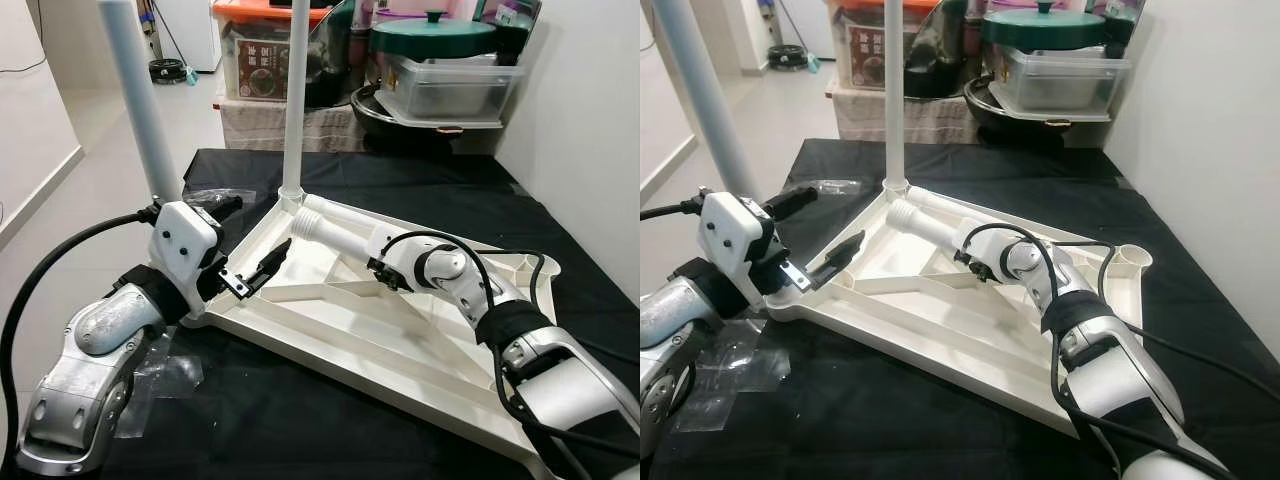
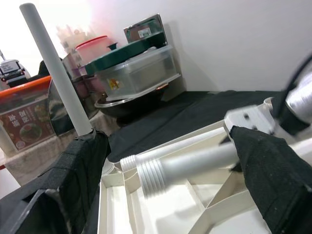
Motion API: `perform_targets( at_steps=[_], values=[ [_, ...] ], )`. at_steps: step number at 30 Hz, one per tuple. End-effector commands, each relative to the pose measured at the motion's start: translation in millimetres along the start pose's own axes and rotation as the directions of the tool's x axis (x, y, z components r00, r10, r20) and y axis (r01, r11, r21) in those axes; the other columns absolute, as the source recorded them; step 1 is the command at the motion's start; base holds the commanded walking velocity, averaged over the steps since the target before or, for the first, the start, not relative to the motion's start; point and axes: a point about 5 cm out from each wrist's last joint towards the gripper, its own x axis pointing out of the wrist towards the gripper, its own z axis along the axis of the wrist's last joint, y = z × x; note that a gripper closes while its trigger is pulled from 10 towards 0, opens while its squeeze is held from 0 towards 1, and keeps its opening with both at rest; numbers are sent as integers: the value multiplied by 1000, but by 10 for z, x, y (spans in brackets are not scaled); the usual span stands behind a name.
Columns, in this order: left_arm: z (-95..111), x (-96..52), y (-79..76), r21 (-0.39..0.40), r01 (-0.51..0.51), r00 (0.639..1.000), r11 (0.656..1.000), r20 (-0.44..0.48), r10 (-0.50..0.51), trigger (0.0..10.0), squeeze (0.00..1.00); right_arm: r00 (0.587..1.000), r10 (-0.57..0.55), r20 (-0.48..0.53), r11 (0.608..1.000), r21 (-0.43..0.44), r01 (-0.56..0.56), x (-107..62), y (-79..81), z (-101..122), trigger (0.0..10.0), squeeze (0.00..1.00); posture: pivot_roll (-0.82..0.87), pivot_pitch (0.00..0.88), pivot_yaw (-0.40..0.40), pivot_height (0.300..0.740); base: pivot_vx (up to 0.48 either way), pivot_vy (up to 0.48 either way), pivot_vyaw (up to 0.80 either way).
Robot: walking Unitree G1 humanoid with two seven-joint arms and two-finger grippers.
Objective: Building children table
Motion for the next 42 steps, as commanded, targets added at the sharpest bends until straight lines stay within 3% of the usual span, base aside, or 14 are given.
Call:
perform_targets(
  at_steps=[1,2,3,4,5,7,8,15,16,17,18,29,36,42],
  values=[
    [-21,17,-15,-3,1,1000,1000,-8,-1,10000,0,998,54,17,998,32,-55,75,213,-52,0,0,40,0,-95,740,0,0,0],
    [-21,17,-15,-3,1,1000,1000,-8,-1,10000,0,998,54,17,998,32,-55,75,213,-52,0,0,40,0,-95,740,0,0,0],
    [-23,25,-20,-4,0,1000,1000,-8,0,10000,0,999,46,24,999,28,-47,98,245,-43,2275,0,41,0,-95,740,0,0,0],
    [-23,25,-20,-4,0,1000,1000,-8,0,10000,0,999,46,24,999,28,-47,98,245,-43,2275,0,41,0,-95,740,0,0,0],
    [-26,31,-25,-5,0,1000,1000,-8,0,10000,0,998,40,38,999,27,-41,116,268,-25,9098,0,41,0,-95,740,0,0,0],
    [-26,31,-25,-5,0,1000,1000,-8,0,10000,0,998,40,38,999,27,-41,116,268,-25,9098,0,41,0,-95,740,0,0,0],
    [-30,36,-29,-5,-2,1000,1000,-9,2,10000,0,998,36,58,999,28,-38,134,288,6,10000,0,42,0,-95,740,0,0,0],
    [-50,40,-43,-6,-7,1000,1000,-15,7,10000,0,996,29,88,999,40,-33,164,330,61,10000,0,45,0,-98,740,0,0,0],
    [-56,39,-47,-6,-9,1000,1000,-17,9,10000,0,995,28,97,998,50,-33,170,345,68,10000,455,45,0,-98,740,0,0,0],
    [-56,39,-47,-6,-9,1000,1000,-17,9,10000,0,995,28,97,998,50,-33,170,345,68,10000,455,45,0,-98,740,0,0,0],
    [-60,38,-48,-7,-10,1000,1000,-19,10,10000,0,994,35,105,997,64,-42,175,368,71,10000,1000,45,0,-99,740,0,0,0],
    [-75,45,-50,-13,-11,1000,1000,-22,11,10000,0,982,27,187,991,125,-51,150,319,159,10000,1000,37,0,-96,740,0,0,0],
    [-76,46,-51,-17,-15,1000,1000,-22,14,10000,0,955,-5,297,983,177,-50,65,136,326,10000,1000,38,0,-96,740,0,0,0],
    [-81,44,-50,-19,-15,1000,1000,-22,14,10000,0,910,-77,407,976,219,-15,-93,-147,539,10000,1000,32,0,-92,740,0,0,0]
  ],
)
